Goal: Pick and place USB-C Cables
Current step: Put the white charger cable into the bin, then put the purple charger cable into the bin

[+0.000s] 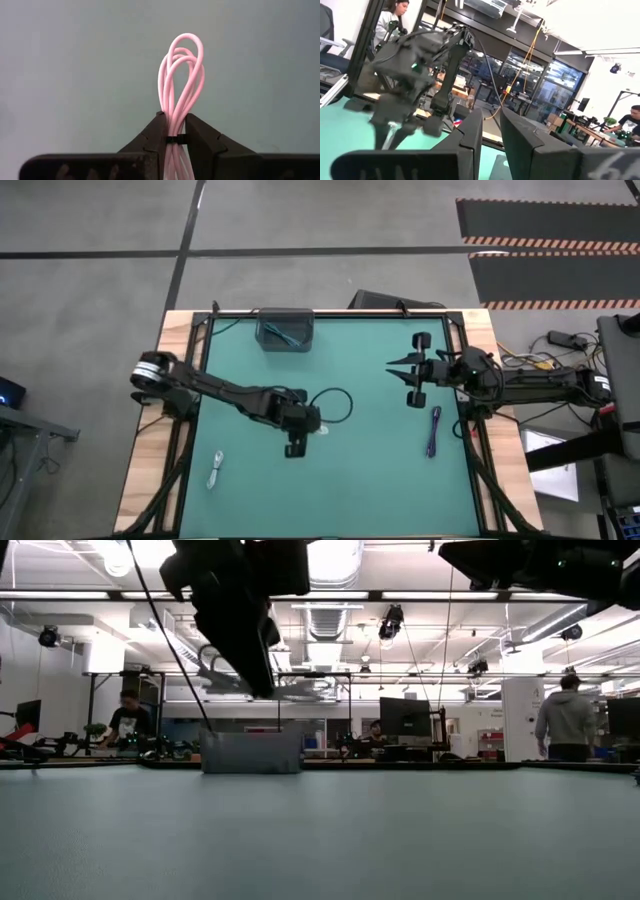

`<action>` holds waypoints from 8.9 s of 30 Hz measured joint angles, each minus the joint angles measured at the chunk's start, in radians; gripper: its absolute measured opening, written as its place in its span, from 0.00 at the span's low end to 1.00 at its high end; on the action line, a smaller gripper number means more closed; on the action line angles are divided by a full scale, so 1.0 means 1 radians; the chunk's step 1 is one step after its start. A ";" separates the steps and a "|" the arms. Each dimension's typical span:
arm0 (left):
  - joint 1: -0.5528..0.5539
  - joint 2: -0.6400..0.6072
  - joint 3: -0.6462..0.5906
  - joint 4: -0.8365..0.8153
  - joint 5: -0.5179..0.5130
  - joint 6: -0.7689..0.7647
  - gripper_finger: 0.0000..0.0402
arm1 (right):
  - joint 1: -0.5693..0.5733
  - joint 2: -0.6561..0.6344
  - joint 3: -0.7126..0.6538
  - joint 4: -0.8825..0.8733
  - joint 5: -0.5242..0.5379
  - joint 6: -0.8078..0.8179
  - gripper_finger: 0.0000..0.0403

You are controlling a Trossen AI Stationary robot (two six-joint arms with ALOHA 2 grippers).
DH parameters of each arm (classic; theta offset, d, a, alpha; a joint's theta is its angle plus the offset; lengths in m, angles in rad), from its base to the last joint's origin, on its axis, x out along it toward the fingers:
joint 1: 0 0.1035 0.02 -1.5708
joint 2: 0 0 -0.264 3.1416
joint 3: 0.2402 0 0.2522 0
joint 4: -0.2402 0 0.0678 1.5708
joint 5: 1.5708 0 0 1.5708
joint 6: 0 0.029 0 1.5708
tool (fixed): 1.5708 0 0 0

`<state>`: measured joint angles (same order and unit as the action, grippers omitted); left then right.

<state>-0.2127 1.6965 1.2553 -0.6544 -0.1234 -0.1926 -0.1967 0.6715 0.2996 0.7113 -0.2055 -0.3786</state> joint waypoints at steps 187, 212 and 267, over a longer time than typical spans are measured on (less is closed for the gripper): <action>0.981 0.003 -0.217 0.397 0.163 0.617 0.43 | 0.000 0.469 0.310 0.056 -0.003 0.164 0.15; 0.642 -0.503 -0.331 0.504 0.161 0.474 0.43 | 0.105 0.469 0.456 -0.747 0.084 0.716 0.15; 0.499 -0.650 -0.624 0.976 0.160 0.392 0.43 | 0.481 0.460 0.250 -1.672 0.074 1.952 0.36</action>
<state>0.2859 1.0462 0.6314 0.3218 0.0364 0.1997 0.2840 1.1313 0.5499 -0.9610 -0.1310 1.5734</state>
